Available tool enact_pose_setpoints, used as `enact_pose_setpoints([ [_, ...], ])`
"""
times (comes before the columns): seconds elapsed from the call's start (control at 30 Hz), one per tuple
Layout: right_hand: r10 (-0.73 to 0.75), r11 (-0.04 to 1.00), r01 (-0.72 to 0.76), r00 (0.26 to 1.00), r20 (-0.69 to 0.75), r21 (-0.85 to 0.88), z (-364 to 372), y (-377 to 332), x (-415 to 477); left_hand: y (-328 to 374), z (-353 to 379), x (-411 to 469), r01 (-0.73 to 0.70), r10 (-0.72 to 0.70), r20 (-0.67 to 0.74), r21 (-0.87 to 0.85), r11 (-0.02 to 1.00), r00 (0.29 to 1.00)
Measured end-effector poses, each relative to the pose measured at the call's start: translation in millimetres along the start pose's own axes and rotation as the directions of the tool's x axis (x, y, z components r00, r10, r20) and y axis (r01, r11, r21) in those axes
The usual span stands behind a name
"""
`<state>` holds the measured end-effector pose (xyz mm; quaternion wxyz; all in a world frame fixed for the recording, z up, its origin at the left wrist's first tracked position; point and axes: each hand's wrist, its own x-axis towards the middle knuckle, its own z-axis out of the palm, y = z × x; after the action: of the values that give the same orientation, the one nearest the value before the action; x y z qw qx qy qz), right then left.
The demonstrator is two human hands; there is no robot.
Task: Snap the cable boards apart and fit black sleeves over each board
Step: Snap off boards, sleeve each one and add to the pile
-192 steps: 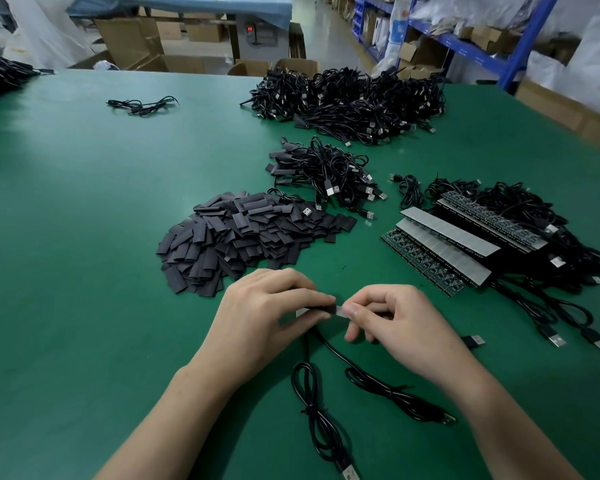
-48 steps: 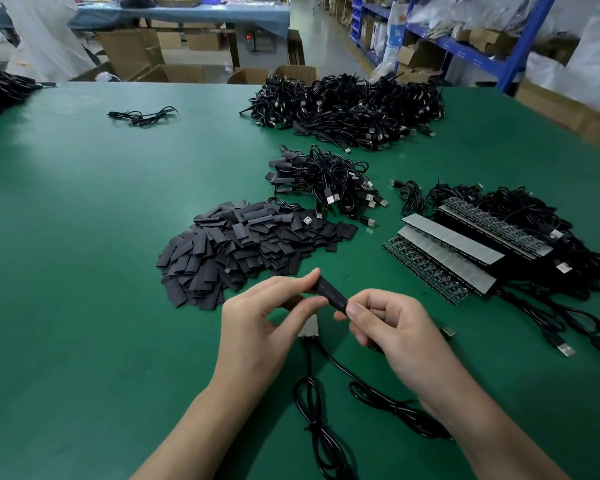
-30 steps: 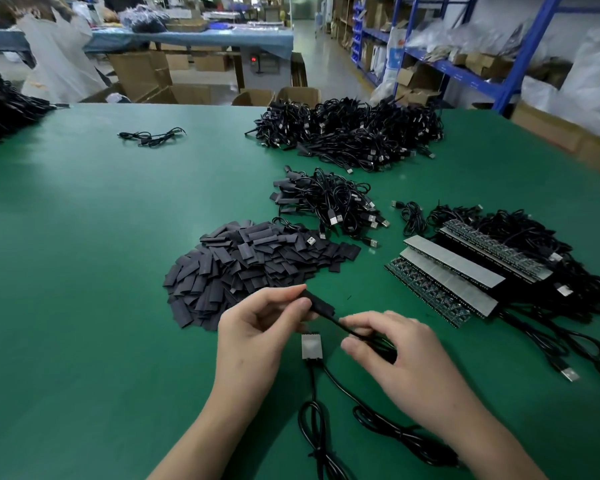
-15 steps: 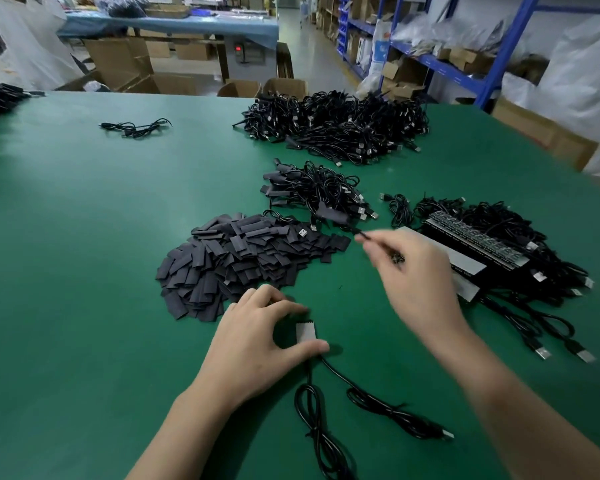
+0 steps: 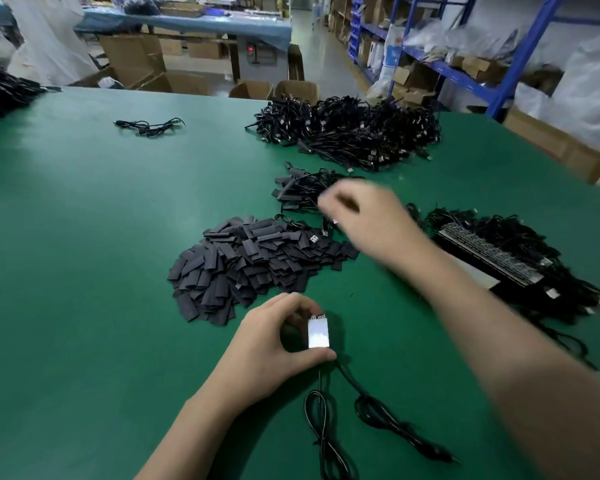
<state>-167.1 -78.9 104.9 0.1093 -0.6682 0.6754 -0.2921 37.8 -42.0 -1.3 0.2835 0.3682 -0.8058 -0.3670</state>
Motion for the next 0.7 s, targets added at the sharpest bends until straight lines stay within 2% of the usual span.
enact_pose_setpoints([
  [0.1, 0.113, 0.968, -0.152, 0.975, 0.192, 0.198, 32, 17, -80, 0, 4, 1, 0.0, -0.004, -0.032, -0.145, 0.989, 0.999],
  [0.17, 0.127, 0.917, -0.217, 0.954, 0.272, 0.335, 47, 25, -115, 2, 8, 0, 0.0, -0.007, -0.03, -0.227, 0.974, 1.0],
  [0.3, 0.092, 0.829, -0.218, 0.961, 0.26, 0.514, 59, 36, -135, 8, 12, 0, 0.04, -0.026, 0.045, -0.363, 0.931, 0.999],
  [0.43, 0.062, 0.737, -0.206, 0.969, 0.239, 0.644, 61, 39, -140, 12, 13, 0, 0.136, -0.081, 0.122, -0.563, 0.815, 0.989],
  [0.53, 0.025, 0.672, -0.2, 0.968, 0.248, 0.713, 63, 32, -144, 15, 17, -1, 0.155, -0.083, 0.15, -0.566, 0.81, 0.985],
  [0.7, 0.038, 0.588, -0.227, 0.966, 0.254, 0.776, 66, 28, -145, 14, 23, 0, 0.115, -0.055, 0.136, -0.486, 0.867, 0.989],
])
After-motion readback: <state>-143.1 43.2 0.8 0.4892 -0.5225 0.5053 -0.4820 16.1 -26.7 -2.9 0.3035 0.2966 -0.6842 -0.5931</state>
